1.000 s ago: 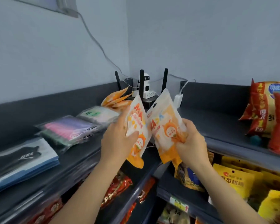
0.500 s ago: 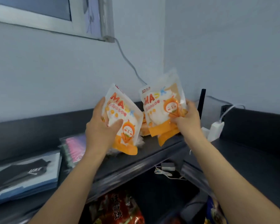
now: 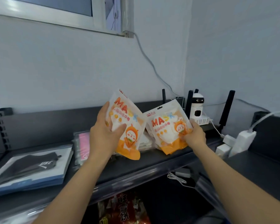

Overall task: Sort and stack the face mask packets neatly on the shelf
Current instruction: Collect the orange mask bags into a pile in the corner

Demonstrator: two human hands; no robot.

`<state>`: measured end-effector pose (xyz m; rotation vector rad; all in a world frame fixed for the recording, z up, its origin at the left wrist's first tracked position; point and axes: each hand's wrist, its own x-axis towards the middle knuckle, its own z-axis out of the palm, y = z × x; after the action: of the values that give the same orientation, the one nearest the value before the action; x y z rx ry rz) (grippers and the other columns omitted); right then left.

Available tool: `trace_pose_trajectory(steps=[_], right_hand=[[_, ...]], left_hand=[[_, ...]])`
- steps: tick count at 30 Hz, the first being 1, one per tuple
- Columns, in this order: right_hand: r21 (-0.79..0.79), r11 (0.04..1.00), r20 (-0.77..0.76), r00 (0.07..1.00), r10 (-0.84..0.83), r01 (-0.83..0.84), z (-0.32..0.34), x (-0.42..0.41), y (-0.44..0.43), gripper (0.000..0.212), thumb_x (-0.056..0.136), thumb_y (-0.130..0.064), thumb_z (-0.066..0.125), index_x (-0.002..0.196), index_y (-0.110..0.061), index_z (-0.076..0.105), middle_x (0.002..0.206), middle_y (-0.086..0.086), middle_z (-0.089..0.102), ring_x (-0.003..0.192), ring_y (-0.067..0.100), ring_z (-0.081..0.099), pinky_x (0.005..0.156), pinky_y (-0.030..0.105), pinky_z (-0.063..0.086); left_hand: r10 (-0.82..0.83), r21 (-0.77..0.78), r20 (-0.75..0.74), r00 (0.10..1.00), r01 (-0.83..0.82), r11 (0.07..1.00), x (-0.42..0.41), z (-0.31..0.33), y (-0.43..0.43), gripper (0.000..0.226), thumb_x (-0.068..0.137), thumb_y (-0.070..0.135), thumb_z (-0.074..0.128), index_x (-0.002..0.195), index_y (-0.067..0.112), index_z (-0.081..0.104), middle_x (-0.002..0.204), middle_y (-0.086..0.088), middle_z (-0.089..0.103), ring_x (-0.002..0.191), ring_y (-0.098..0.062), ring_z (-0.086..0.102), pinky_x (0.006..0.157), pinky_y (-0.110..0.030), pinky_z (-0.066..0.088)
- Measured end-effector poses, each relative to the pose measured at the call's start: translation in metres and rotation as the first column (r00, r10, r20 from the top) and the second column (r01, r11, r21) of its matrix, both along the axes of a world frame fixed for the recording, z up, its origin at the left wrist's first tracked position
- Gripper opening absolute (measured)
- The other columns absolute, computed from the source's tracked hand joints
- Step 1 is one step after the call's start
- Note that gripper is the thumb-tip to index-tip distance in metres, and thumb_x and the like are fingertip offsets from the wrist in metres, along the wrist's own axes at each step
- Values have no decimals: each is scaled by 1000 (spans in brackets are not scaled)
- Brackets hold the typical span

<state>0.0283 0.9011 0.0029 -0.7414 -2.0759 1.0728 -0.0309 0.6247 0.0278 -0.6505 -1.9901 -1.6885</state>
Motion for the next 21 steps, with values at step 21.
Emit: trace_pose_trajectory(steps=[21], right_hand=[[307,930,370,875,-312,201,-37,-34,-12,54,94,-20,45,143,-30,25,155,11,11,141,36,10,111,59,13]], left_hand=[[-86,65,20,996,85,994,-27,-3,-3,75,81,15,72,141,36,33,97,39,41,85,15,50,75,-21,50]])
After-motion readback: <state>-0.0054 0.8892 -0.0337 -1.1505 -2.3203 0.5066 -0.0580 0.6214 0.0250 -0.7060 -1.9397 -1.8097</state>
